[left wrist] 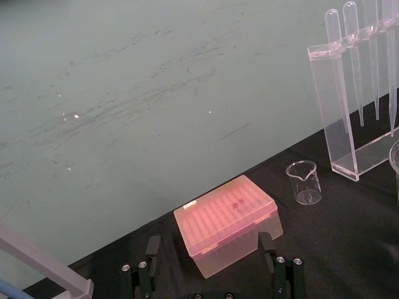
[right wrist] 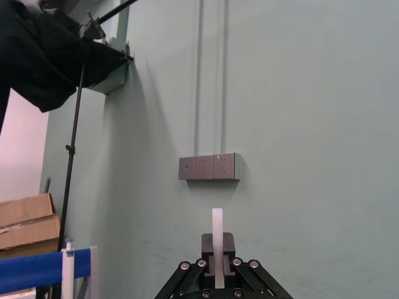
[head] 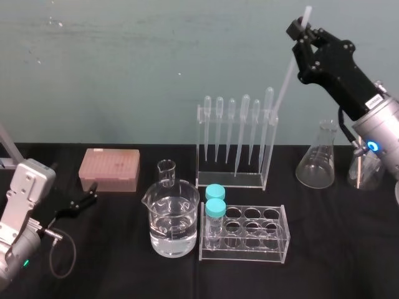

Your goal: Pick up the stirring rod with one hand, then place it down.

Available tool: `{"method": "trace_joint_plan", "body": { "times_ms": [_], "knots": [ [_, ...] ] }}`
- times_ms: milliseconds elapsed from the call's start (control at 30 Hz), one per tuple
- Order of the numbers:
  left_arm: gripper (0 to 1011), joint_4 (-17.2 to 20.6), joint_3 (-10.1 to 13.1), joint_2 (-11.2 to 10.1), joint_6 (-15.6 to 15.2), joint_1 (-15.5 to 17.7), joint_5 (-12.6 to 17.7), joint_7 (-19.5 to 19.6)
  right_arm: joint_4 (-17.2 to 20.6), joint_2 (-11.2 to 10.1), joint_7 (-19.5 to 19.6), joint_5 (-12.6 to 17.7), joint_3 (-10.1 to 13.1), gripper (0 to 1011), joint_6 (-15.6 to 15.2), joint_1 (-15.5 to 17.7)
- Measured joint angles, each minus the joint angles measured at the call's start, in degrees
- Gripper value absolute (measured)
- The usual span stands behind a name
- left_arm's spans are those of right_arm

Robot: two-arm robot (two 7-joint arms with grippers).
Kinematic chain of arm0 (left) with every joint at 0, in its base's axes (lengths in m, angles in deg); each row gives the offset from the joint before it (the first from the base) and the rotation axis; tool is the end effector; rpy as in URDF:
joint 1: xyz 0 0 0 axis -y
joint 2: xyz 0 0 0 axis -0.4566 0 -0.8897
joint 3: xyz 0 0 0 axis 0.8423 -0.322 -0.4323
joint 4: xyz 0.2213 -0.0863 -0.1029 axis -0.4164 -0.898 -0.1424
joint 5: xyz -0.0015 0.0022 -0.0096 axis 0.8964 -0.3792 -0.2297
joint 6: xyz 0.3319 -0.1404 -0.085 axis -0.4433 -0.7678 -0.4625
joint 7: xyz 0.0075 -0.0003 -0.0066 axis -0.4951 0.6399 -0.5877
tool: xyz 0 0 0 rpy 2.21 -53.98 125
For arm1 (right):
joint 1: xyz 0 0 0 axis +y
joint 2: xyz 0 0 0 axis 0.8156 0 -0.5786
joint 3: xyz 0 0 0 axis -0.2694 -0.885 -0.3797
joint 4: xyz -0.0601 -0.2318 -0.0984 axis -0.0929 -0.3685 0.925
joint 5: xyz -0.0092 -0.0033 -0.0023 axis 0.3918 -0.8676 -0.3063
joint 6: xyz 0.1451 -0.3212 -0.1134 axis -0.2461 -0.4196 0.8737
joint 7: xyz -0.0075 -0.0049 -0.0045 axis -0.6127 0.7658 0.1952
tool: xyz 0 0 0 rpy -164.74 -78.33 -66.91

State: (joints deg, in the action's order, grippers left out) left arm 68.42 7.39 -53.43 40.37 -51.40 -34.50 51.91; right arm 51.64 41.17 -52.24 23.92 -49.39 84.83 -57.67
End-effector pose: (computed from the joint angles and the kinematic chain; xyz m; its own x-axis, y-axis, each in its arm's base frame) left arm 0.4111 0.0486 -0.2887 0.2922 0.8802 0.3740 -0.9553 0.2872 0.0703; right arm 0.4577 -0.0217 -0.1087 0.6284 -0.7714 0.1004 0.6469 0.5898 0.4834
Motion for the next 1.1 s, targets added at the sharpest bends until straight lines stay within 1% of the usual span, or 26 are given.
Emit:
{"method": "trace_joint_plan", "body": {
  "times_ms": [67, 333, 800, 1100],
  "knots": [
    [1000, 0.0, 0.0, 0.0, 0.0, 0.0, 0.0, 0.0, 0.3, -0.7, -0.4, 0.6, 0.2, 67, 0.0, -0.2],
    [1000, 0.0, 0.0, 0.0, 0.0, 0.0, 0.0, 0.0, 0.2, -1.5, -0.4, 1.1, 0.2, 67, 0.1, -0.7],
    [1000, 0.0, 0.0, 0.0, 0.0, 0.0, 0.0, 0.0, -0.2, -1.5, 0.1, 1.2, -0.2, 67, 0.3, -1.0],
    [1000, 0.0, 0.0, 0.0, 0.0, 0.0, 0.0, 0.0, -0.3, -1.5, 0.8, 0.7, -0.6, 67, 0.1, -1.0]
  ]
}}
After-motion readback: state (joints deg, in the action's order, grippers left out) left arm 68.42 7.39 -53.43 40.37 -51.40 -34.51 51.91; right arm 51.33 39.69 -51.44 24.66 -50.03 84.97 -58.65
